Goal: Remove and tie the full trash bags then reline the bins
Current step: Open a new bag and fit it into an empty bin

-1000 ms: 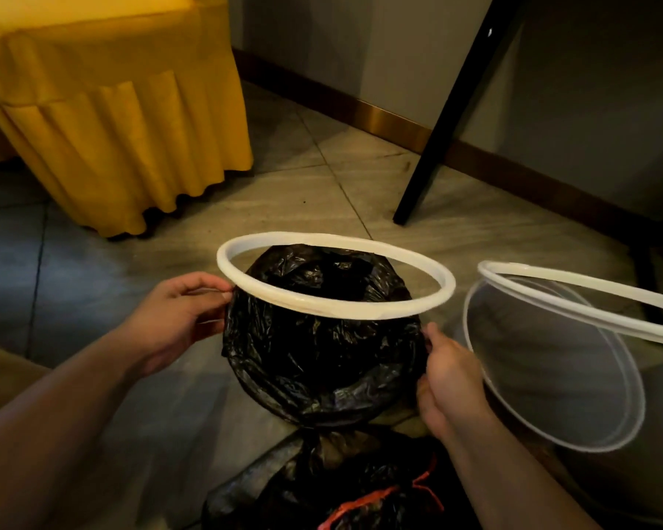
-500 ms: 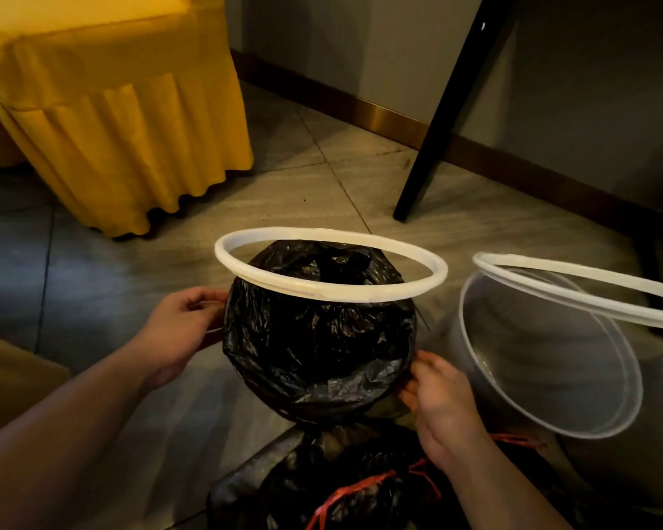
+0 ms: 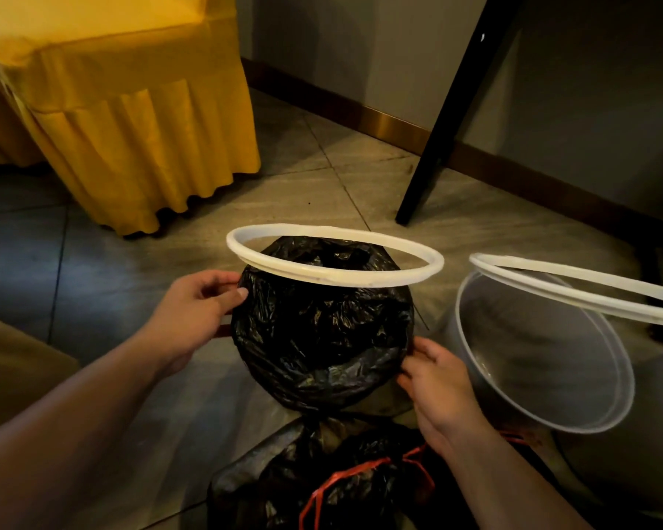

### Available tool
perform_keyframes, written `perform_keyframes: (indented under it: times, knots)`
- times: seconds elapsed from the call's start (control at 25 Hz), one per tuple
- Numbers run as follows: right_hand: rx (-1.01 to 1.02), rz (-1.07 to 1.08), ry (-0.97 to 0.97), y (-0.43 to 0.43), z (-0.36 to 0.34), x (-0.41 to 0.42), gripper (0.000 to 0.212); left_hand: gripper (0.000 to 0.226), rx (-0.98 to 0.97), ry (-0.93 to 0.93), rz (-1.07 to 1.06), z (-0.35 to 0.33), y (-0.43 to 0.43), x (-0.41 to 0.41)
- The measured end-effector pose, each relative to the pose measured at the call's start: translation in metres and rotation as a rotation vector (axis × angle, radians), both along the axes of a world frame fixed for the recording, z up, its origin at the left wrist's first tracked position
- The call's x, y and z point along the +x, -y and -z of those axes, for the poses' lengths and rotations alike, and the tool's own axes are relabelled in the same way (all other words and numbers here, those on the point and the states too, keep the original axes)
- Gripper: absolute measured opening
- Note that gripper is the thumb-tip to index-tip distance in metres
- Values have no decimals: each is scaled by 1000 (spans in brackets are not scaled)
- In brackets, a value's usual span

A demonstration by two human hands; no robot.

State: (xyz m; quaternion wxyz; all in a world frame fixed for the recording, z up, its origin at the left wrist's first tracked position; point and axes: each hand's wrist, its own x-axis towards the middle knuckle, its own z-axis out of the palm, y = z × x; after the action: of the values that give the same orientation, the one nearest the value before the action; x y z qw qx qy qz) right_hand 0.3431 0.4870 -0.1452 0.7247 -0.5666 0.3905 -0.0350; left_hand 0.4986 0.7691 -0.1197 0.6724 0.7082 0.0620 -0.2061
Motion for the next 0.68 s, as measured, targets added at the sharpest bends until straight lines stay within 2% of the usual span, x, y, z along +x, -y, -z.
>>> perform_keyframes:
  times: [0.12, 0.2, 0.36, 0.44, 0.48, 0.56, 0.68]
  knots:
    - [-119, 73, -5, -1, 3, 13, 41, 27, -20, 23, -3, 2, 7, 6]
    - [-129, 134, -41, -1, 10, 19, 38, 20, -12, 47, -61, 6, 15, 12]
    - [166, 180, -85, -20, 22, -2, 25, 6, 26, 29, -126, 15, 23, 7]
    - [129, 192, -101, -31, 14, -14, 27, 8, -1, 0, -126, 16, 24, 3]
    - [14, 222, -97, -32, 5, -18, 30, 14, -8, -17, -142, 13, 23, 3]
    - [-372, 232, 6, -27, -30, -23, 37, 36, -36, -110, -189, 2, 19, 9]
    - [-1023, 1, 368, -16, -101, -17, 27, 69, -119, -228, -160, -11, 13, 18]
